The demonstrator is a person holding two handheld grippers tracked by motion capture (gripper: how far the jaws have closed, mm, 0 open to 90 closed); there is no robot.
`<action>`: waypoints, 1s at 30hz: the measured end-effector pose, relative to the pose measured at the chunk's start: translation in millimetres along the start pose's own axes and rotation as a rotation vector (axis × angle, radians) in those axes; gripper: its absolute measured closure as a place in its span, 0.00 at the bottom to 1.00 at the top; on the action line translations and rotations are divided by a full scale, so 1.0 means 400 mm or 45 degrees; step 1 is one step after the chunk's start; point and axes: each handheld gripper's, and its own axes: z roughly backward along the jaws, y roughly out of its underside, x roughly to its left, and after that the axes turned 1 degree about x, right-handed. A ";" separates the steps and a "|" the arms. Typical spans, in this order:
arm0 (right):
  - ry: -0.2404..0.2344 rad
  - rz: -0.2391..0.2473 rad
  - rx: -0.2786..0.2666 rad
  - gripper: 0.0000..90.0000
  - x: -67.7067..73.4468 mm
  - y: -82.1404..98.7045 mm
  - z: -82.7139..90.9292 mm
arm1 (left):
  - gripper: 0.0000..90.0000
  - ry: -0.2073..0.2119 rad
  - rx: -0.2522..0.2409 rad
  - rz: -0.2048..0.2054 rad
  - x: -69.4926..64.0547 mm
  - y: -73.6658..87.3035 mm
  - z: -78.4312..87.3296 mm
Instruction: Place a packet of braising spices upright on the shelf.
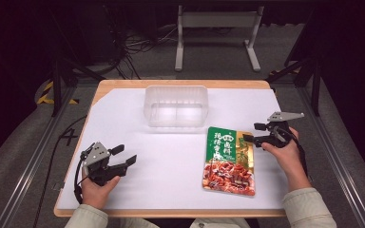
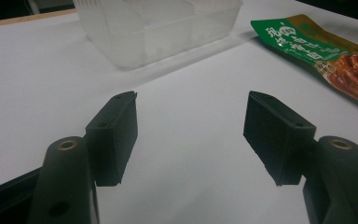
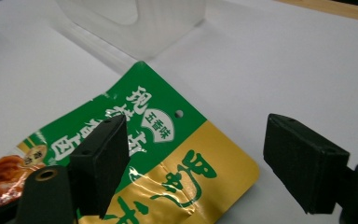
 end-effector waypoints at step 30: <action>0.014 -0.036 0.171 0.21 -0.037 0.045 -0.099 | 0.41 -0.022 0.011 0.012 0.003 0.012 0.012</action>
